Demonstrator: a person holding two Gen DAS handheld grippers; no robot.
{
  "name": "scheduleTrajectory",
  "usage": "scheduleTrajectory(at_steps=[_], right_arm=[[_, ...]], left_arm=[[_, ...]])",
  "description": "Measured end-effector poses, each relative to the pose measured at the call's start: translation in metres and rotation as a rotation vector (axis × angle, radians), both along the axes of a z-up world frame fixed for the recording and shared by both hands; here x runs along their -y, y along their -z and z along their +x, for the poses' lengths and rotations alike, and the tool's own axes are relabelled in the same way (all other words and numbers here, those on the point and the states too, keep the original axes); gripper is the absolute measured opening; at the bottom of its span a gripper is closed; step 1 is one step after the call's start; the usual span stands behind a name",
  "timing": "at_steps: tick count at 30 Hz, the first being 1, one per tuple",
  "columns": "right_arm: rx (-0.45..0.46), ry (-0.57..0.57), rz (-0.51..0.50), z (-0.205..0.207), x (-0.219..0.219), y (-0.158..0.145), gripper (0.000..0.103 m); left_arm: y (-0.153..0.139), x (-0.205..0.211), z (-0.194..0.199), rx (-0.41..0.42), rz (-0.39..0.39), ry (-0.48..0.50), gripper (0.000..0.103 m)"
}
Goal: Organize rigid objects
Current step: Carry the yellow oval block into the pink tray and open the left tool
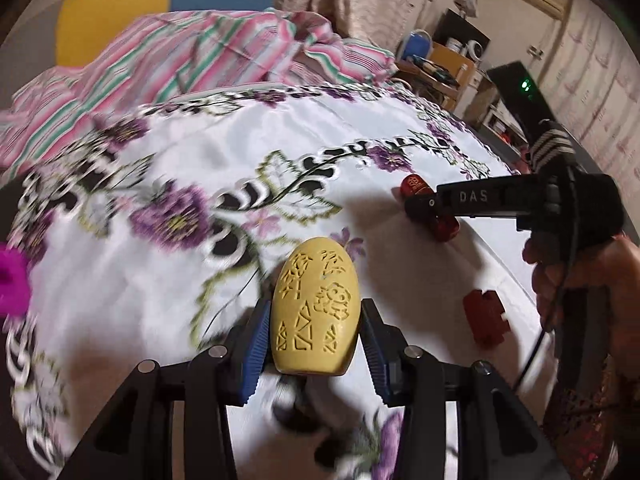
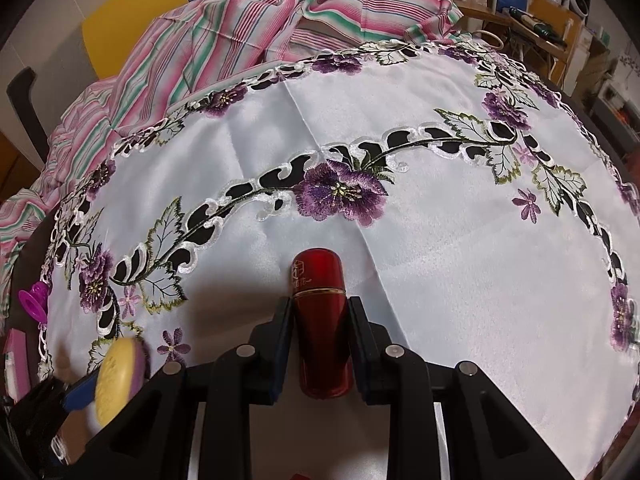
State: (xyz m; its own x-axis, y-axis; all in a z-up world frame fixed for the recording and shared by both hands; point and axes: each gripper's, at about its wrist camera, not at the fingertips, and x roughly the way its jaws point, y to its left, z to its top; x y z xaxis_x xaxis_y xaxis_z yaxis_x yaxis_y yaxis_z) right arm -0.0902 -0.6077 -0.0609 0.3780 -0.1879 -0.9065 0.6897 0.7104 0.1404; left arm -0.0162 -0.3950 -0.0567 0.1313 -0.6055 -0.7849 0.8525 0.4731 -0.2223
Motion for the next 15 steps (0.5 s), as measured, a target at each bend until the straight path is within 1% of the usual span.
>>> scheduleTrajectory(at_steps=[10, 15], right_arm=[[-0.005, -0.009, -0.011, 0.001, 0.0, 0.0, 0.027], [0.031, 0.011, 0.017, -0.003, 0.001, -0.002, 0.027]], left_arm=[[-0.006, -0.076, -0.007, -0.033, -0.043, -0.128, 0.044], [-0.017, -0.119, -0.006, -0.034, -0.084, -0.208, 0.044]])
